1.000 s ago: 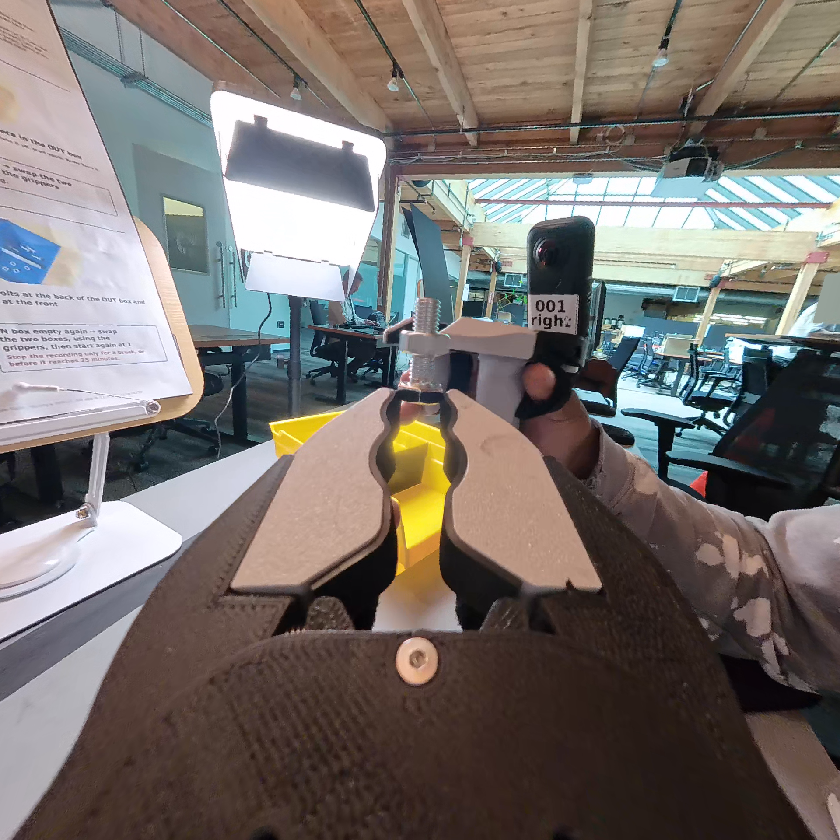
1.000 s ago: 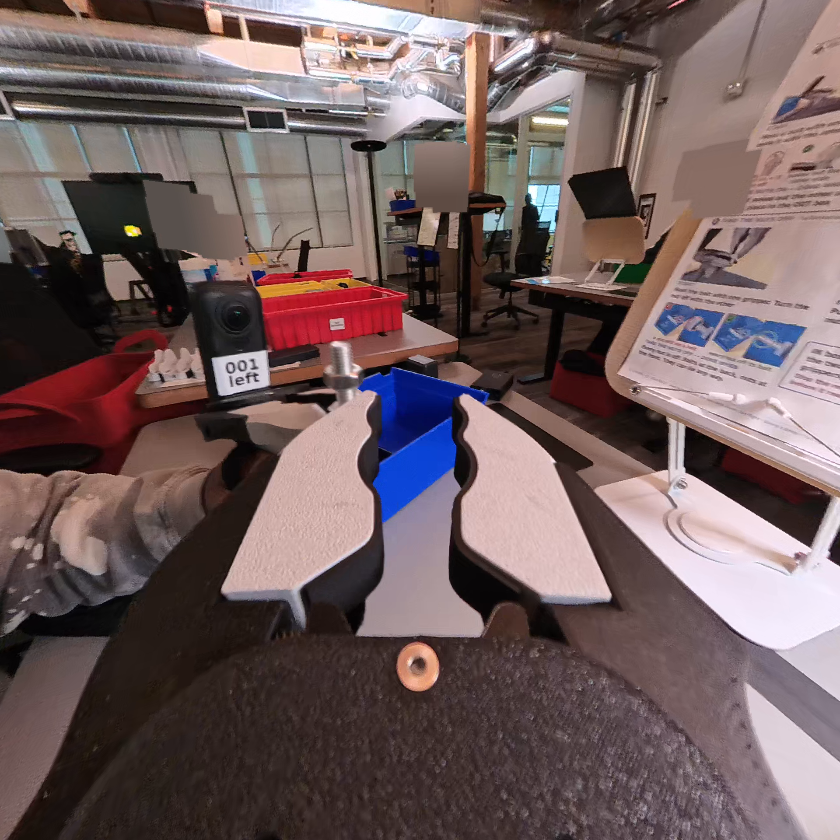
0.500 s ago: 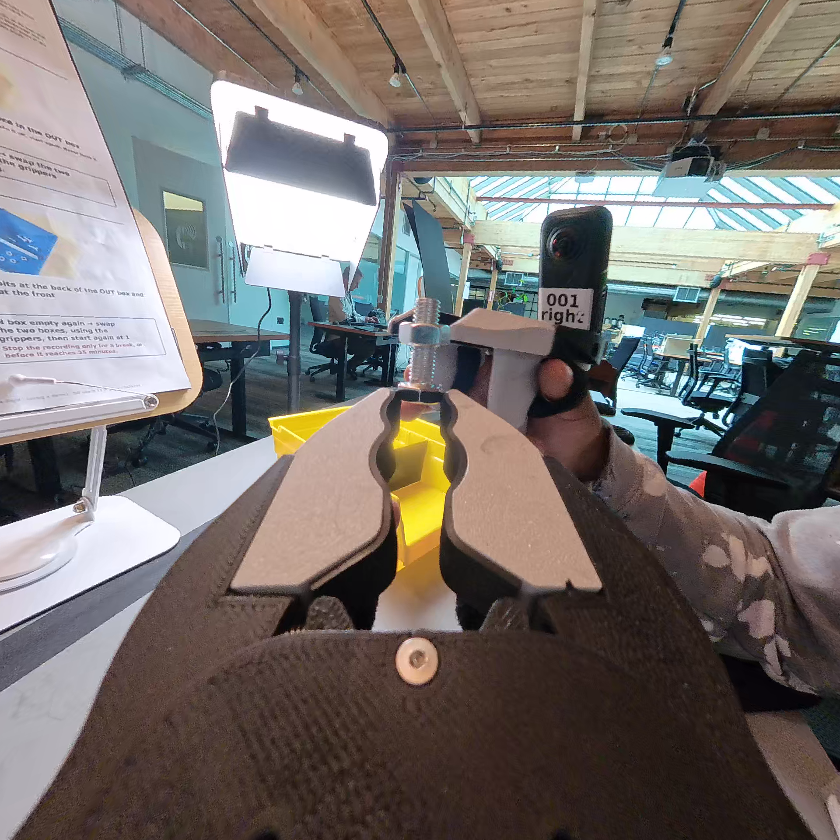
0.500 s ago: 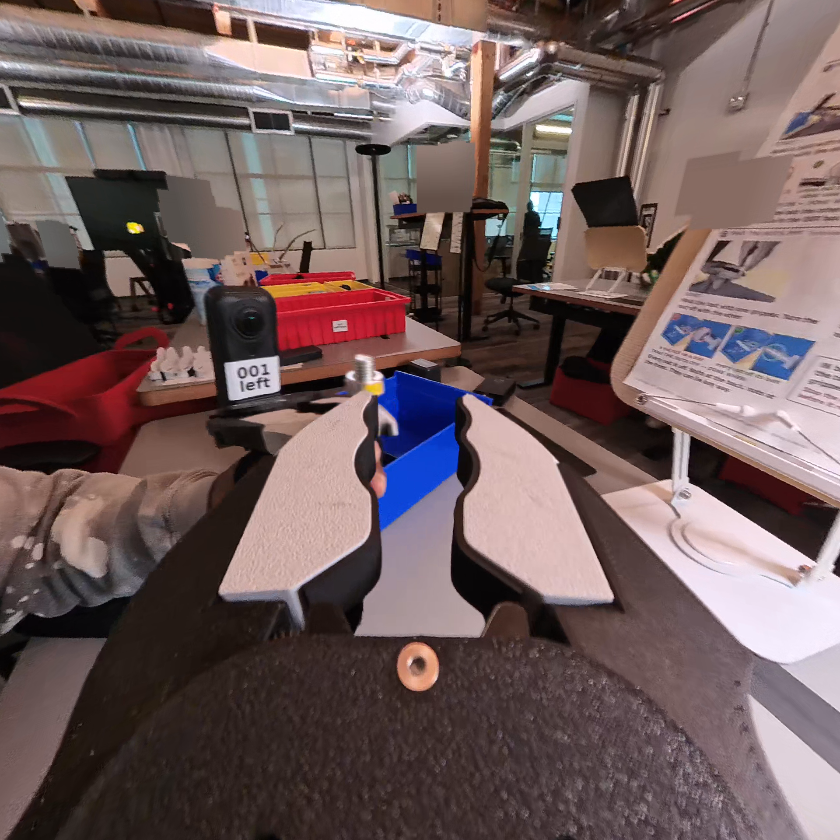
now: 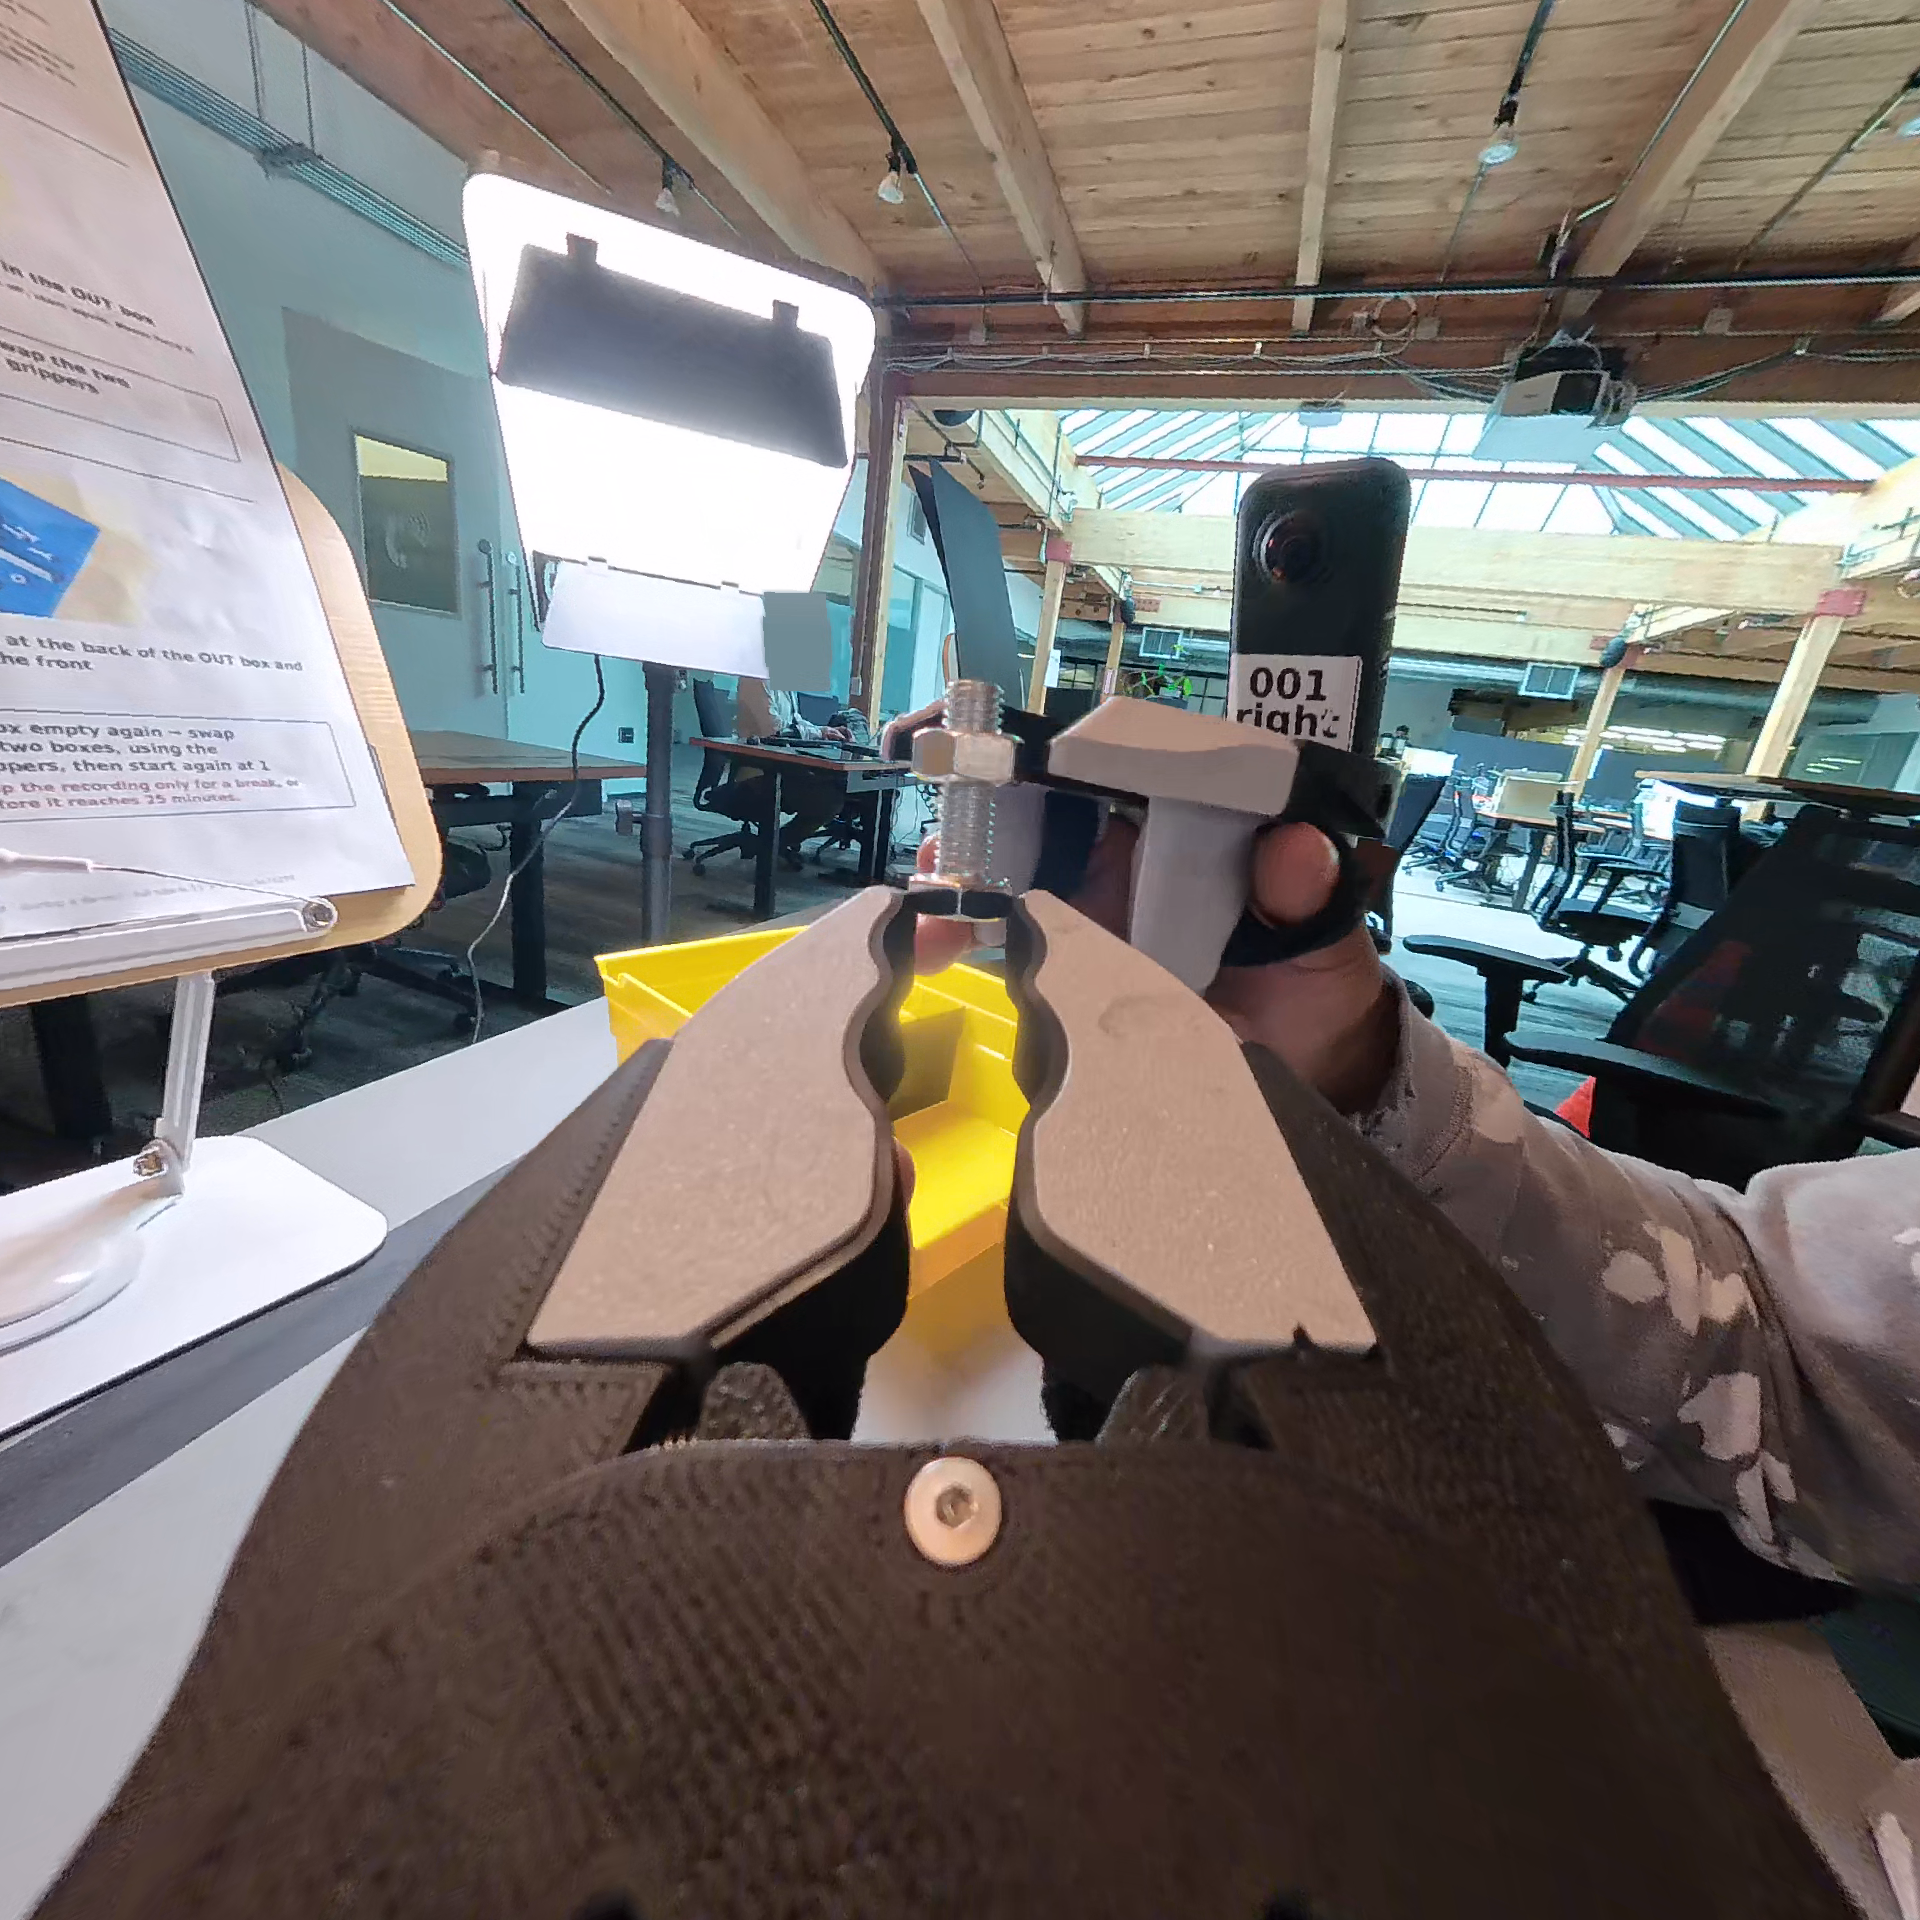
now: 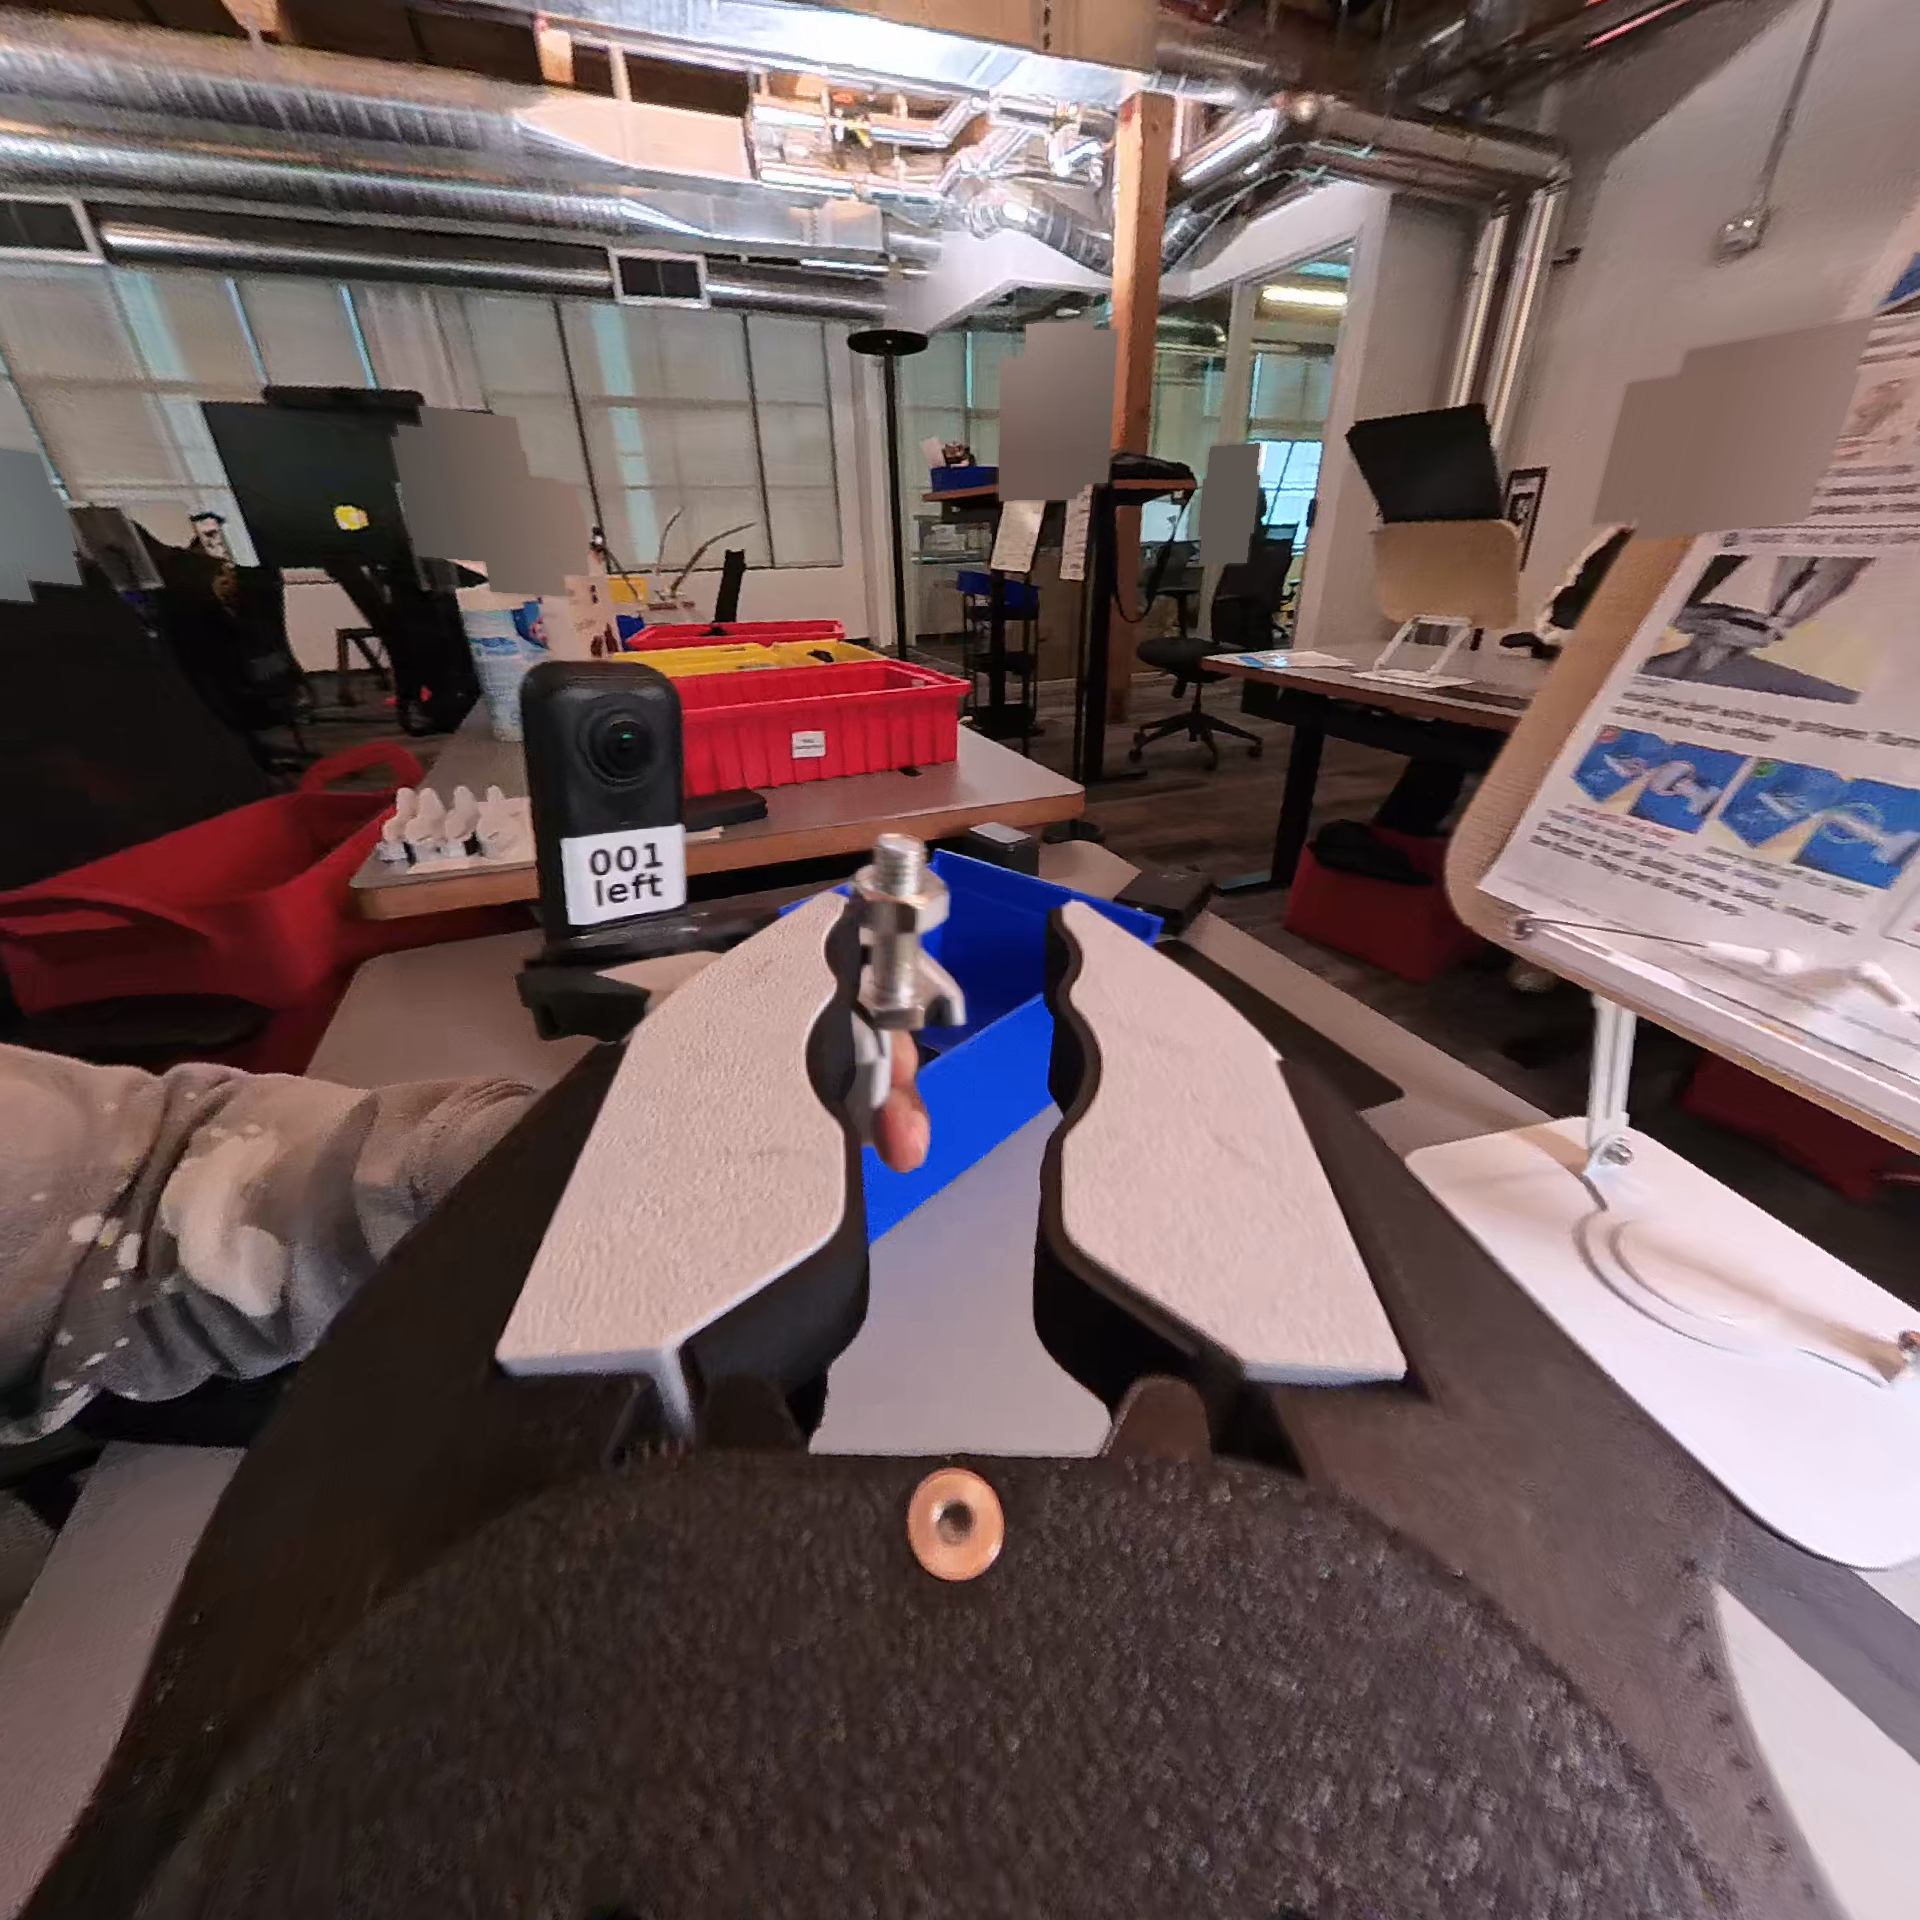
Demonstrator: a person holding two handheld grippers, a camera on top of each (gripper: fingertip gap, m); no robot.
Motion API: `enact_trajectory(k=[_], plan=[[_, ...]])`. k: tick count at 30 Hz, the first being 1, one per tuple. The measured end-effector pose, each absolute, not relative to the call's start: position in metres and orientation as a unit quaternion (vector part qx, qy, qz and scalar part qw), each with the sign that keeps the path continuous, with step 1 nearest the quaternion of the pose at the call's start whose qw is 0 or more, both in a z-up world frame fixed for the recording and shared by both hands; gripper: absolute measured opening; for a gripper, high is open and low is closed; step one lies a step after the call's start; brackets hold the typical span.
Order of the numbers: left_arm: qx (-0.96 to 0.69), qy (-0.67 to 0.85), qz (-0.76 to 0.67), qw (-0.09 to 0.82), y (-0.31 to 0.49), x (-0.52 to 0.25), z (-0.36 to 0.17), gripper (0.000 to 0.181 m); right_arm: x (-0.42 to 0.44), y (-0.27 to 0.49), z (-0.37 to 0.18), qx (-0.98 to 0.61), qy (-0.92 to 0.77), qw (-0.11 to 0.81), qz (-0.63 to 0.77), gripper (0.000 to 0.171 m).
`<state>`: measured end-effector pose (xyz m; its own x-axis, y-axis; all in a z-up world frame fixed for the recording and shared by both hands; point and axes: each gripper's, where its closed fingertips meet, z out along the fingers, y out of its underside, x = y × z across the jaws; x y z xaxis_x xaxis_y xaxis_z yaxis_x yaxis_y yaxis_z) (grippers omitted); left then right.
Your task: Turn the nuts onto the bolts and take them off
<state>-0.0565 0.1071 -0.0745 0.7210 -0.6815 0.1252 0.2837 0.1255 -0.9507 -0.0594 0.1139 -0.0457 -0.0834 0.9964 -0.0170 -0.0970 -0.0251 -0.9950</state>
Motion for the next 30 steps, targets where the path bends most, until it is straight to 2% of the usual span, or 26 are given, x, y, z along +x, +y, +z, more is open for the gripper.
enact_trajectory(k=[7,8,10,17,19,21,30], plan=[[-0.568,0.171,-0.335,0.732,0.106,-0.055,-0.074,0.018,-0.063,0.113,-0.050,-0.463,-0.496,0.482,0.555,0.035],[-0.562,0.168,-0.343,0.734,0.105,-0.058,-0.072,0.017,-0.060,0.121,-0.049,-0.471,-0.485,0.492,0.548,0.025],[-0.562,0.170,-0.338,0.736,0.104,-0.060,-0.069,0.017,-0.052,0.137,-0.046,-0.480,-0.462,0.515,0.539,0.020],[-0.566,0.176,-0.341,0.730,0.106,-0.053,-0.076,0.018,-0.063,0.105,-0.047,-0.451,-0.499,0.485,0.559,0.032],[-0.566,0.180,-0.340,0.729,0.105,-0.050,-0.076,0.017,-0.067,0.100,-0.050,-0.451,-0.503,0.478,0.562,0.030],[-0.567,0.181,-0.341,0.727,0.105,-0.048,-0.077,0.018,-0.067,0.100,-0.051,-0.449,-0.502,0.479,0.563,0.019],[-0.584,0.182,-0.348,0.710,0.109,-0.045,-0.084,0.018,-0.066,0.103,-0.058,-0.449,-0.514,0.461,0.567,0.019]])
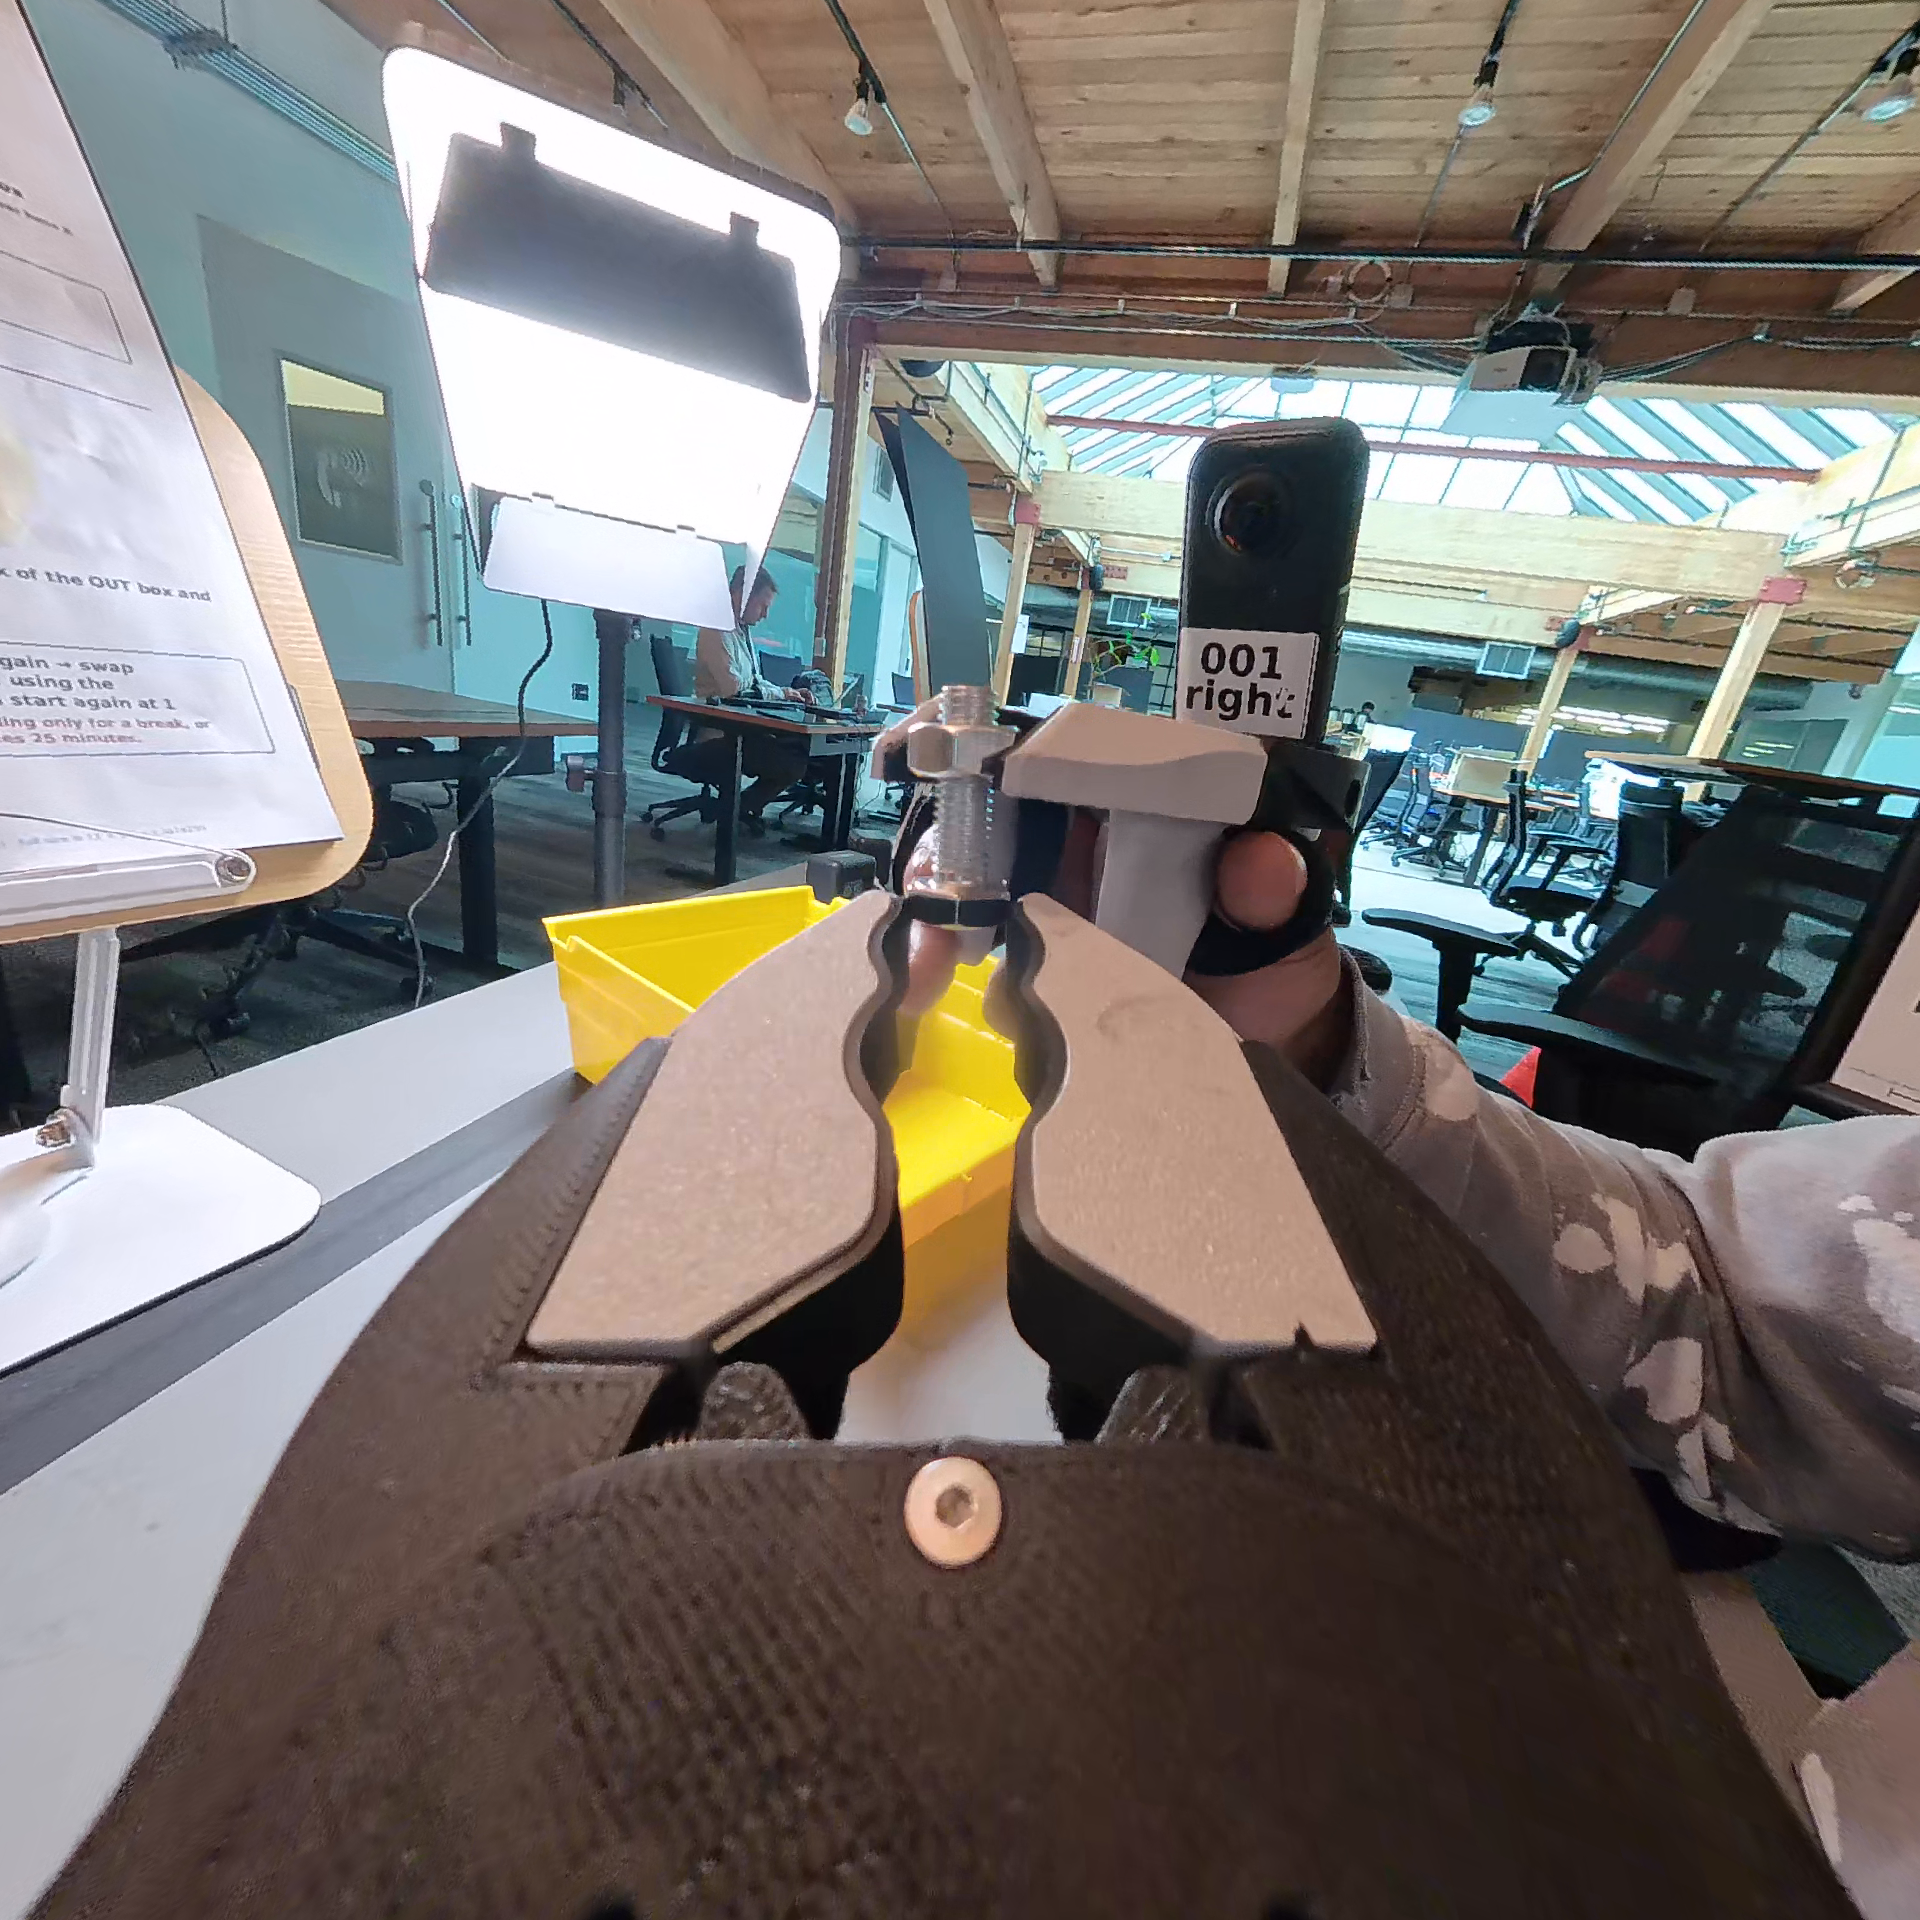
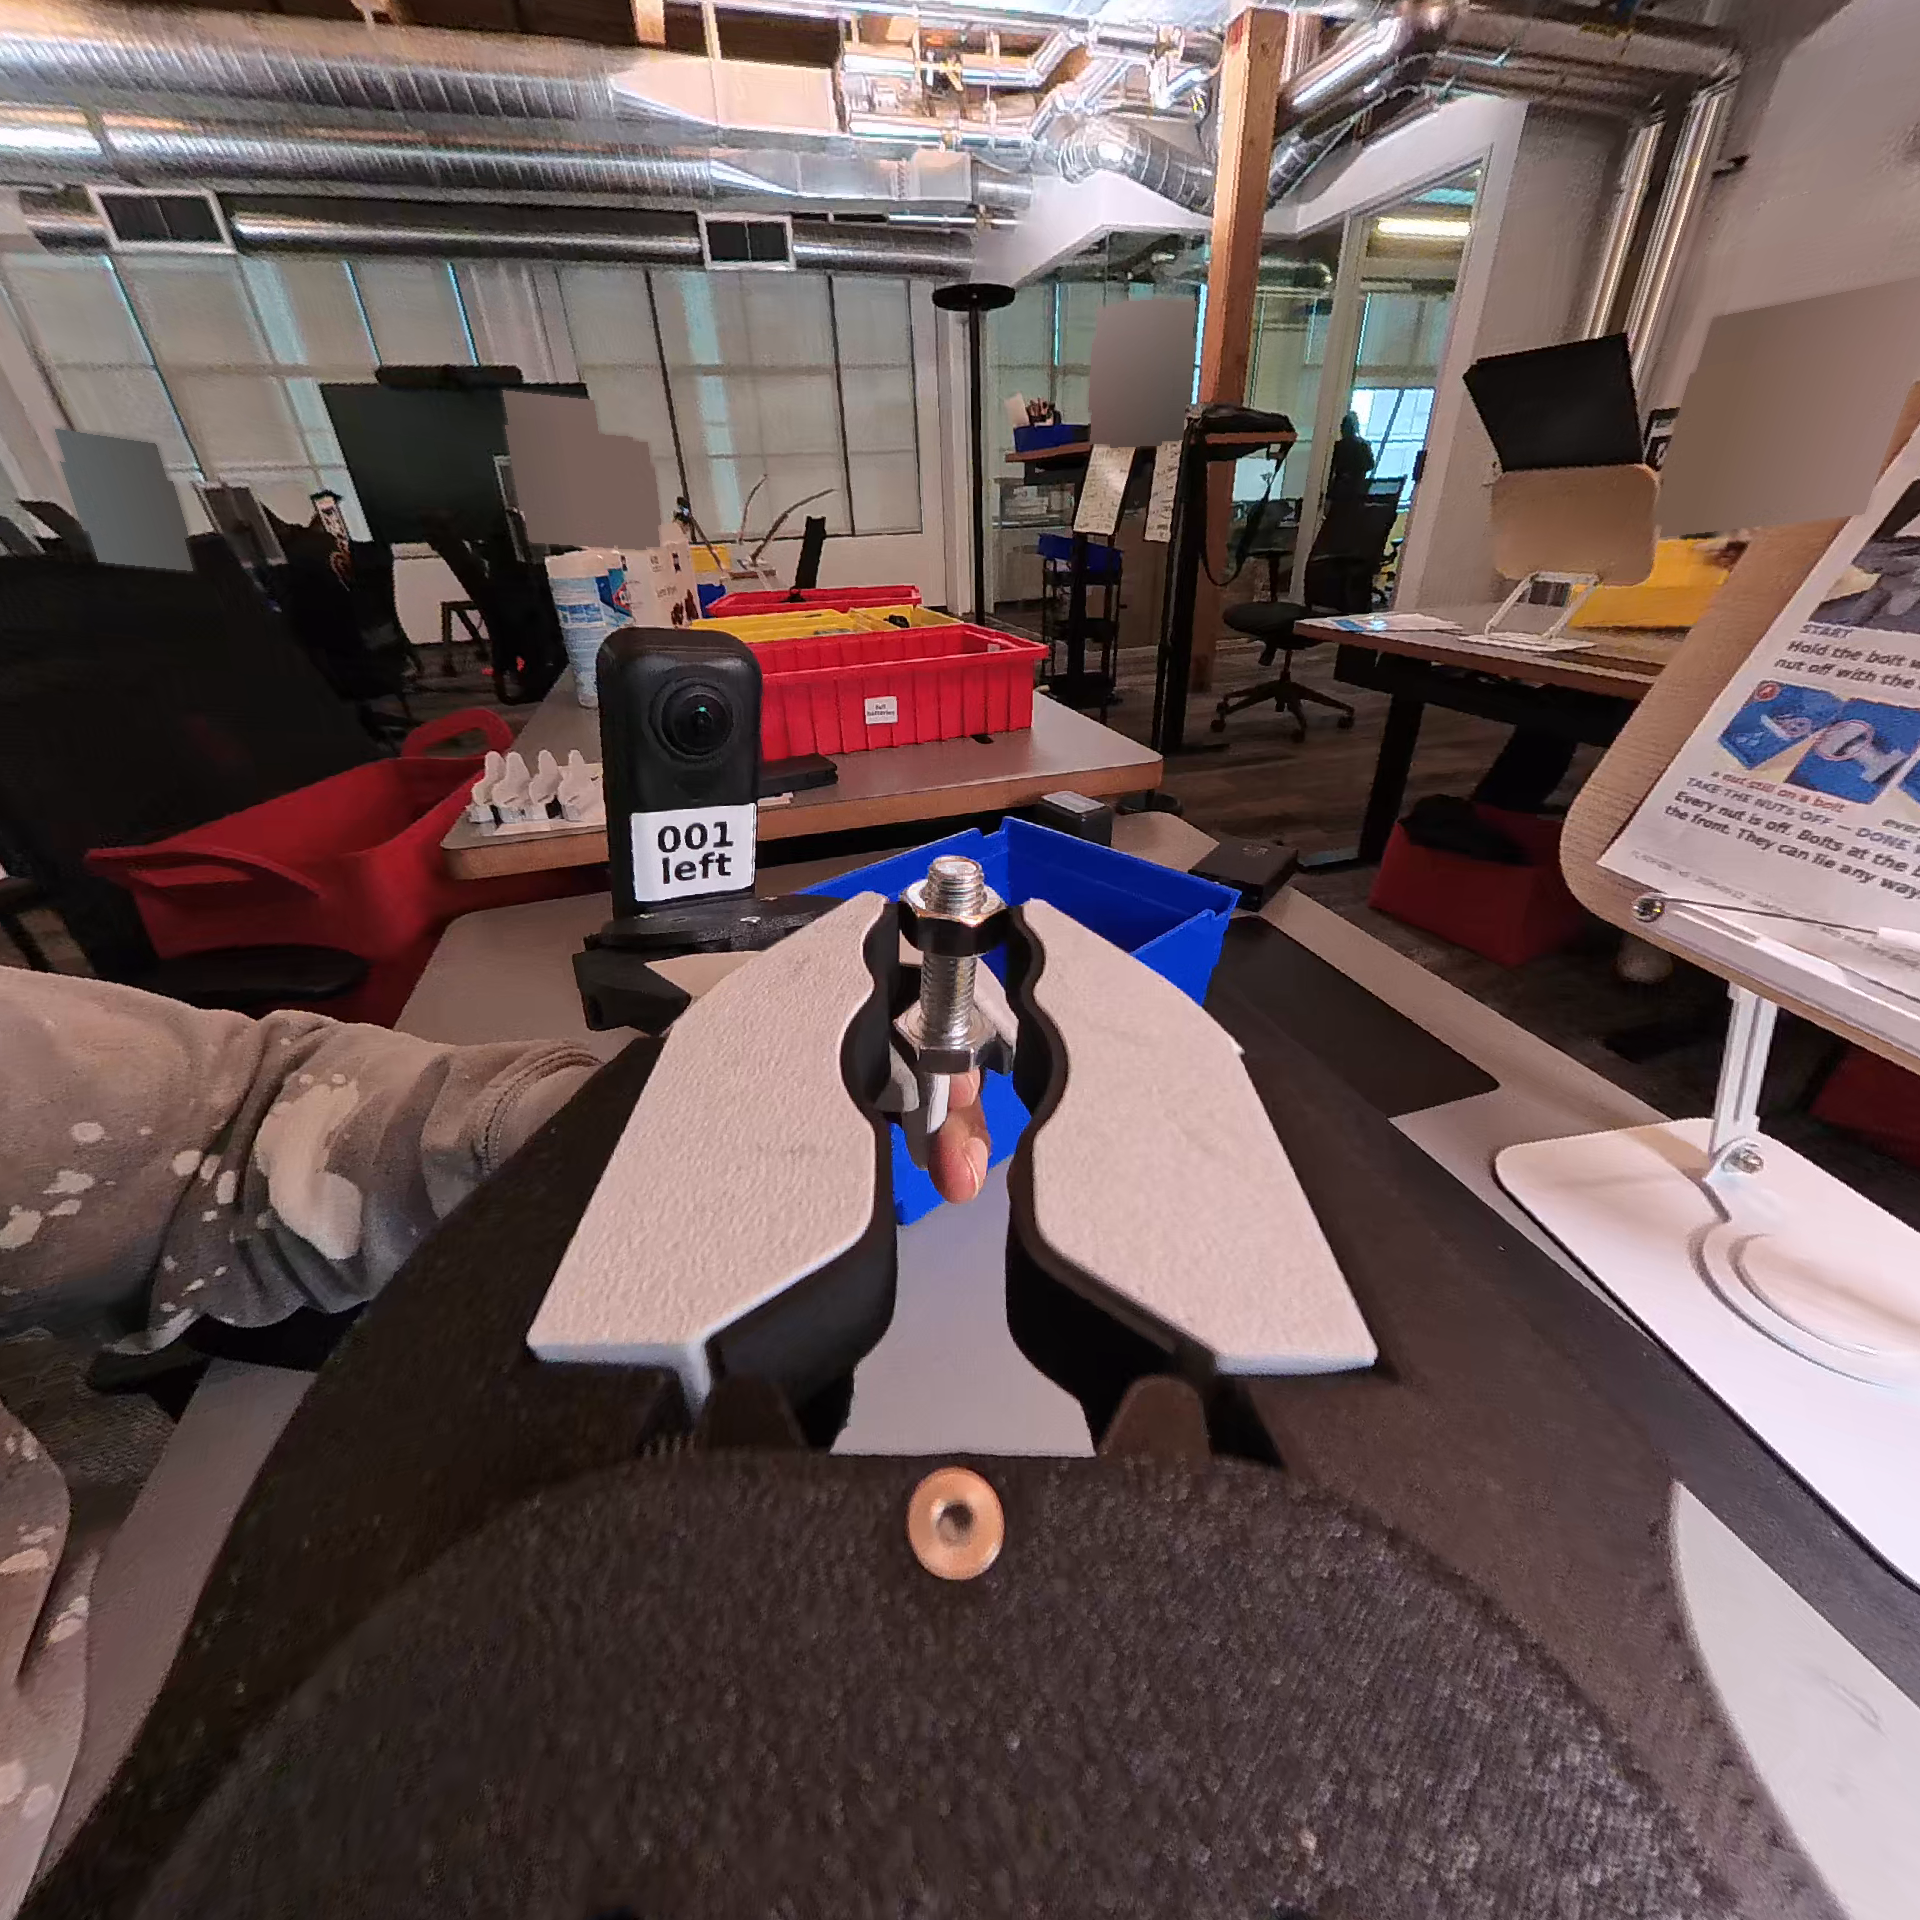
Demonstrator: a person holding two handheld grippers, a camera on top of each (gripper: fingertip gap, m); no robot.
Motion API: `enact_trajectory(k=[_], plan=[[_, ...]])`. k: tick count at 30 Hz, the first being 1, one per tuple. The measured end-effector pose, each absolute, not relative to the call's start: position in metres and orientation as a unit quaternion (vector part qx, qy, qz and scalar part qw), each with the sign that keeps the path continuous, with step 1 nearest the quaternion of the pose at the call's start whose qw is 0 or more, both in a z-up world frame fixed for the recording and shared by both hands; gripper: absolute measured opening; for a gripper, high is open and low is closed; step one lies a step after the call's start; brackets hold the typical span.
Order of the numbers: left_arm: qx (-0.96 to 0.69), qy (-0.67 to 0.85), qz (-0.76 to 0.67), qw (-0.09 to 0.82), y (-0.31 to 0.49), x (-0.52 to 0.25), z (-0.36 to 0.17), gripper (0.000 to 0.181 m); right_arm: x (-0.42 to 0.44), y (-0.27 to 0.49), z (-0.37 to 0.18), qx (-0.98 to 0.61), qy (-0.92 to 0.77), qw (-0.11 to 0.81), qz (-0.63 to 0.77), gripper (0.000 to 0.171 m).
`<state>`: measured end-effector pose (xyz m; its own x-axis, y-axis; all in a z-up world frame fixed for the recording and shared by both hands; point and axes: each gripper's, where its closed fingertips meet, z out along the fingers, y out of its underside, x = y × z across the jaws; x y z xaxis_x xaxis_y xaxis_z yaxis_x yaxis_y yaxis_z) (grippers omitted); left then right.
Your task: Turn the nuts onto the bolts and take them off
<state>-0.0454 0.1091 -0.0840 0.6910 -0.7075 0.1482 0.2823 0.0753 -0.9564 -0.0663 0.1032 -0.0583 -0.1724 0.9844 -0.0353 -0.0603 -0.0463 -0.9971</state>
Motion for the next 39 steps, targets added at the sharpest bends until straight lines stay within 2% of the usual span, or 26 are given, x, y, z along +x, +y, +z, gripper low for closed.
enact_trajectory(k=[11,14,15,17,24,27,39], plan=[[-0.572,0.191,-0.343,0.720,0.105,-0.047,-0.079,0.018,-0.065,0.100,-0.056,-0.434,-0.521,0.460,0.574,0.019],[-0.554,0.177,-0.359,0.730,0.102,-0.052,-0.073,0.018,-0.058,0.112,-0.053,-0.441,-0.514,0.468,0.567,0.029],[-0.548,0.177,-0.366,0.731,0.100,-0.054,-0.070,0.018,-0.054,0.124,-0.051,-0.458,-0.494,0.483,0.560,0.015],[-0.544,0.178,-0.357,0.738,0.100,-0.056,-0.067,0.018,-0.047,0.134,-0.043,-0.457,-0.468,0.499,0.569,0.011],[-0.547,0.180,-0.356,0.736,0.102,-0.051,-0.074,0.018,-0.058,0.100,-0.044,-0.432,-0.501,0.457,0.595,0.025],[-0.549,0.188,-0.351,0.735,0.102,-0.047,-0.075,0.018,-0.062,0.096,-0.048,-0.436,-0.507,0.459,0.585,0.019],[-0.567,0.202,-0.349,0.718,0.104,-0.042,-0.084,0.018,-0.060,0.098,-0.057,-0.433,-0.533,0.446,0.575,0.019]])
